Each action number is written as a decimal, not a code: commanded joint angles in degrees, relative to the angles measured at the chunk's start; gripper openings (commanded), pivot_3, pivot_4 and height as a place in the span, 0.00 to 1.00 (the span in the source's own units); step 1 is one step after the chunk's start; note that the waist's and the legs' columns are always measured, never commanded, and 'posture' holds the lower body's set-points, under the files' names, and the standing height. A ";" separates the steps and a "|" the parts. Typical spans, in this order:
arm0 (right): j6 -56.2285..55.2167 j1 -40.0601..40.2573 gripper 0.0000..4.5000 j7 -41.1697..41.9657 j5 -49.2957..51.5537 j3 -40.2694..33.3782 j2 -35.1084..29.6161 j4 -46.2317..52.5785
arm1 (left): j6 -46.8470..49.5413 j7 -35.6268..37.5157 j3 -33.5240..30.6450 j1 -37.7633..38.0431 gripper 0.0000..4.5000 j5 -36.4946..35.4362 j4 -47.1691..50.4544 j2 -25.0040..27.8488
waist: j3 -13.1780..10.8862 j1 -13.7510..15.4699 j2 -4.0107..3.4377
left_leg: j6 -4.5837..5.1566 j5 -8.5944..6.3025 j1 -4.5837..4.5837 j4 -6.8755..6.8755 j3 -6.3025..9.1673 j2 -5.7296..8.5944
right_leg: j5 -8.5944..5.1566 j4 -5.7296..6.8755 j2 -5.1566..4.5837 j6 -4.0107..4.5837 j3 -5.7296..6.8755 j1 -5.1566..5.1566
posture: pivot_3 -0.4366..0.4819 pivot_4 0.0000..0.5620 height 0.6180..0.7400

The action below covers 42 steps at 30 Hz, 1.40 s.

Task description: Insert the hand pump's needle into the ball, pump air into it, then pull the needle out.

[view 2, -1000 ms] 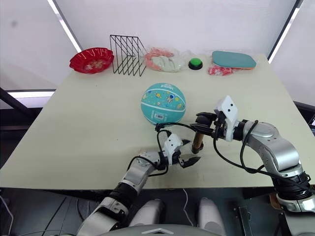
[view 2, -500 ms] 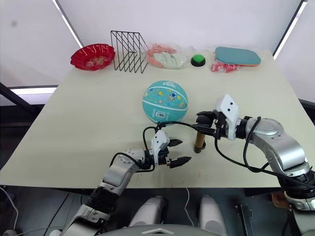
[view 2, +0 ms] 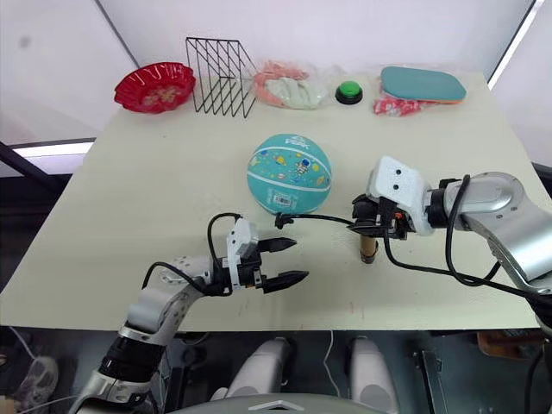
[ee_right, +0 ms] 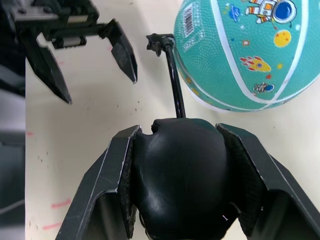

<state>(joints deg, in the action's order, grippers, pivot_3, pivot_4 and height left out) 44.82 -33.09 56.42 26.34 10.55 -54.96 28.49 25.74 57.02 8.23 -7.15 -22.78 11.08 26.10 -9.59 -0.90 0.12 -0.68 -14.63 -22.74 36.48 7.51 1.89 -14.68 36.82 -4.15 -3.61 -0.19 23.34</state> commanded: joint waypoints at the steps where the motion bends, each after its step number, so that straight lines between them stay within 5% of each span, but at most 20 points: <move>1: -1.42 -2.40 0.41 1.55 -1.43 -0.23 -1.20 2.38 | 0.32 -0.25 -2.72 2.43 1.00 -2.75 4.69 1.48 | -0.04 0.03 0.02 | 0.00 0.00 0.00 -0.03 -0.01 0.00 | 0.00 0.00 0.00 0.00 -0.03 0.02 | 0.48 0.27 1.00; 14: -5.66 -9.23 0.41 10.90 -15.74 14.46 -4.82 5.41 | 1.12 1.89 -11.81 9.61 1.00 -10.33 13.20 10.05 | -0.20 -0.07 0.07 | 0.00 0.00 -0.03 0.07 -0.33 -0.04 | 0.00 0.06 0.00 0.01 -0.06 0.05 | 0.48 0.27 1.00; 30: -9.93 -18.09 0.41 17.71 -33.76 34.94 6.65 -5.44 | 1.84 1.25 -20.96 17.12 1.00 -16.28 17.98 14.95 | -0.16 0.20 0.15 | 0.00 0.00 -0.01 0.38 -0.59 -0.10 | 0.20 0.21 0.06 0.06 -0.34 0.13 | 0.48 0.27 1.00; 42: -20.04 -12.79 0.41 16.89 -44.20 36.83 13.13 -19.77 | 3.62 0.26 -27.48 21.13 1.00 -21.27 22.02 16.88 | -0.13 0.44 0.21 | 0.09 -0.01 0.03 0.80 -0.69 -0.08 | 0.64 0.27 0.13 0.03 -0.41 0.01 | 0.48 0.27 1.00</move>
<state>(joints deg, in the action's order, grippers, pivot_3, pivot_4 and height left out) 25.01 -46.76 72.72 -16.95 47.47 -41.39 10.12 29.53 57.20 -17.56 13.88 -42.77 31.01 42.27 -9.71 -0.46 0.33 -0.59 -14.64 -22.71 37.28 6.82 1.81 -14.03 37.10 -4.02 -3.58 -0.59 23.35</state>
